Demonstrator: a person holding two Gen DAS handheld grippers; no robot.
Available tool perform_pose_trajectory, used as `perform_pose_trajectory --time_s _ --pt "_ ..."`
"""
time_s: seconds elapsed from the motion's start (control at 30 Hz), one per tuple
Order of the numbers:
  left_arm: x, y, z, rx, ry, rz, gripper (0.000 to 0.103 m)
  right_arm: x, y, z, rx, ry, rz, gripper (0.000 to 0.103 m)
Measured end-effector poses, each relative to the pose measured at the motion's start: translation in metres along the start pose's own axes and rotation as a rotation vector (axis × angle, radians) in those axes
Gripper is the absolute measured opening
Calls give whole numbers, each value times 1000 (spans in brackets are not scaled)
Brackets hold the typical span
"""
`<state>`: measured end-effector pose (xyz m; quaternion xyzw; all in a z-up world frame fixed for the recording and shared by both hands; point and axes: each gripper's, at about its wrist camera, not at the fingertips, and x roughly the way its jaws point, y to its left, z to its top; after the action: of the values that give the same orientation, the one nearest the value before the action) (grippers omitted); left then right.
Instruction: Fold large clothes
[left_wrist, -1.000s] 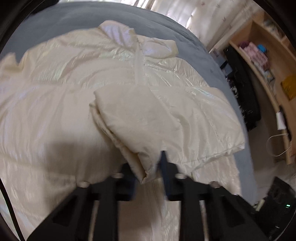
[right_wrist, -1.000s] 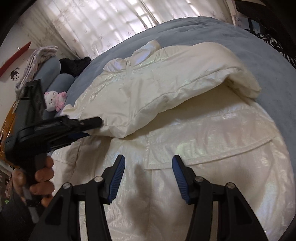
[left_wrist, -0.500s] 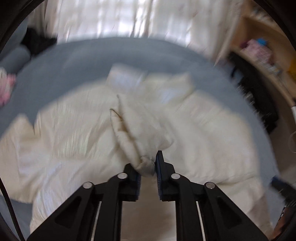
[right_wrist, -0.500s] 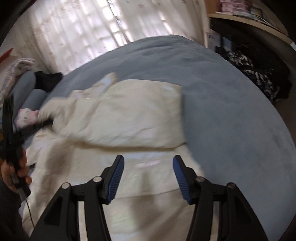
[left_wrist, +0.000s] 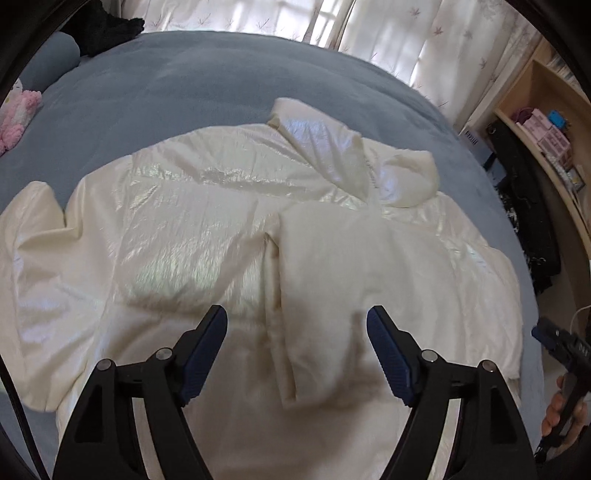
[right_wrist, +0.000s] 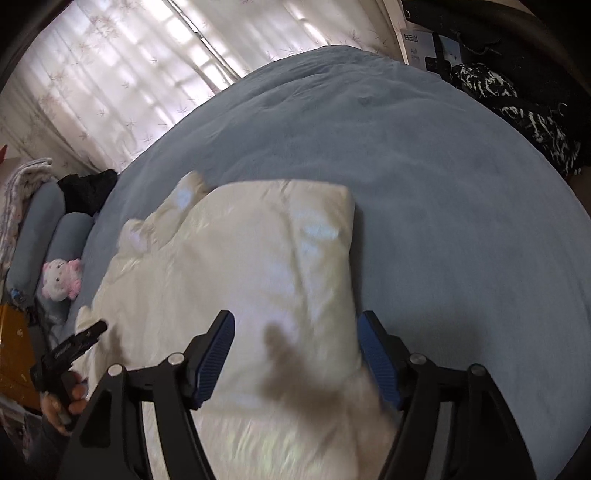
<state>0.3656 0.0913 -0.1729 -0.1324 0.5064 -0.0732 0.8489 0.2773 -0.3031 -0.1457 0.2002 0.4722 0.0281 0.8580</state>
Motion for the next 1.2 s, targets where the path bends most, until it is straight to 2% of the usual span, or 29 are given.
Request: perform_pose_trajectory --time_s 0.07,0.13,0.17,0.2,0.27,0.3,0.33,0.37,0.4,0.47,0.5,0.53,0.63,0.73,0.8,0.87,0.97,1.07,1.2 --pt "4 4 0 -15 17 7 76 21 -9 10 29 13 5 70" --pt "11 5 3 -41 28 1 70 42 -21 17 66 44 24 70" --pt "13 4 4 -43 31 -6 57 54 -28 19 107 63 47 70" --pt "16 1 6 -34 35 -14 40 64 -36 20 156 80 90 70" --pt "18 -8 8 1 31 0 23 74 -43 19 200 90 178 69" --pt "15 -15 10 28 10 20 18 74 -41 20 183 79 188 49" --pt "11 -21 10 47 -11 30 16 68 -30 23 112 50 167 31" --pt "7 -24 10 60 -31 33 14 60 -21 24 60 13 125 29" --pt "3 -30 8 82 -69 39 14 53 -11 25 11 -26 84 24" --pt "5 -35 4 133 -97 64 17 54 -4 22 -27 -52 19 23" --pt "14 -40 -1 181 -83 101 26 63 -3 21 -41 -33 -20 24" --pt "23 -42 -6 213 -64 146 29 73 -3 18 -54 -6 -59 28" --pt "22 -39 -9 187 -63 151 30 76 -1 16 -63 6 -113 43" --pt "5 -34 -4 154 -67 137 30 54 2 18 -52 -16 -149 47" --pt "-13 -29 -1 147 -99 163 33 32 11 19 -74 -81 -179 47" --pt "-32 -21 1 120 -140 173 34 9 25 17 -114 -142 -157 47" --pt "-52 -14 3 82 -186 144 34 -5 59 11 -195 -175 -87 47" --pt "-50 -32 7 88 -198 90 33 6 99 6 -264 -147 -24 47" --pt "-24 -68 4 153 -174 91 33 49 145 -5 -310 -81 31 47"
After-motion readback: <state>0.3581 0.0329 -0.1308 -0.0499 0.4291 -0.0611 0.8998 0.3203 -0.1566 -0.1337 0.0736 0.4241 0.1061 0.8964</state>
